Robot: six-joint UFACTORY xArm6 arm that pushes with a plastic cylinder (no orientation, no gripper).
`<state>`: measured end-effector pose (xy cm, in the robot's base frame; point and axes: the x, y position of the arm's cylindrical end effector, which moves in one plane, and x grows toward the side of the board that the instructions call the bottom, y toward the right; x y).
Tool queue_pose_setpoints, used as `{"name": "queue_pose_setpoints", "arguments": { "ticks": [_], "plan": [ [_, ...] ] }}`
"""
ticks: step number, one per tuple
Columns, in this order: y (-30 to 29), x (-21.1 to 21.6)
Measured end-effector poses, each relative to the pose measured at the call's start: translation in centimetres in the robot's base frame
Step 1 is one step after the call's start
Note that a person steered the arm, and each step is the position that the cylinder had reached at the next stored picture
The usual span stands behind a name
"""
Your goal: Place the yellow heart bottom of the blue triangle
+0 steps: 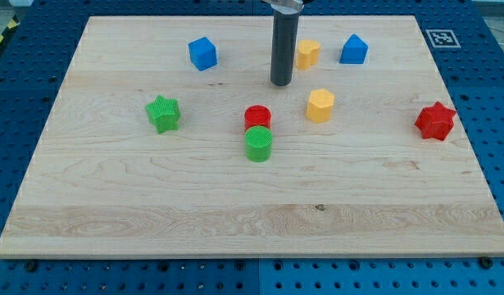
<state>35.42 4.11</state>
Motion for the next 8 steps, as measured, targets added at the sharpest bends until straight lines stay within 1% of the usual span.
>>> {"name": "queue_pose_setpoints", "arguments": {
  "ticks": [1, 3, 4, 5, 6, 7, 8],
  "plan": [
    [-0.1, -0.1],
    [-0.3, -1.9],
    [-0.3, -3.5],
    [-0.2, -6.3],
    [1.8, -7.4],
    [5.8, -4.8],
    [6.1, -4.1]
  ]
}}
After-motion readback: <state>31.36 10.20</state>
